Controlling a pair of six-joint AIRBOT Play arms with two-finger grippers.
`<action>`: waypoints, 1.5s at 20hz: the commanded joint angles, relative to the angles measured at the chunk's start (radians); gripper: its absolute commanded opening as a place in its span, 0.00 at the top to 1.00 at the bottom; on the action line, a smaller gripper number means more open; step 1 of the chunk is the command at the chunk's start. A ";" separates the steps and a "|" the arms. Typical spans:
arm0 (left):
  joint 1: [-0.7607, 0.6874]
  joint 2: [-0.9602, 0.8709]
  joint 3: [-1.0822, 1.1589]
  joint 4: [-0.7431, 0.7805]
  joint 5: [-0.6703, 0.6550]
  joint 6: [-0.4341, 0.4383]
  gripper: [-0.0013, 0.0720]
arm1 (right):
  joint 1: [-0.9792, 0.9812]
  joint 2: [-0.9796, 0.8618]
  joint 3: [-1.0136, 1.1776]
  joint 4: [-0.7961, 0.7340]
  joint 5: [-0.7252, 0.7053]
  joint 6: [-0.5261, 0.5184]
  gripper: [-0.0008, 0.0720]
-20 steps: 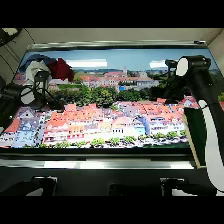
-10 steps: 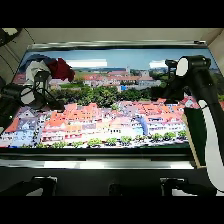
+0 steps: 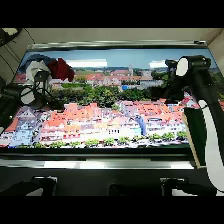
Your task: Fold the shirts.
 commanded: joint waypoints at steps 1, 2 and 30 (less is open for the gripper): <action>0.000 -0.002 -0.003 0.000 0.038 0.001 0.04 | 0.001 0.000 0.000 0.000 0.000 0.004 0.12; 0.005 -0.006 -0.003 0.000 0.100 0.001 0.04 | 0.001 0.000 0.000 0.000 -0.002 0.006 0.12; 0.563 -0.888 0.654 -0.662 0.625 -0.078 0.04 | 0.001 0.000 0.000 0.097 -0.317 0.006 0.25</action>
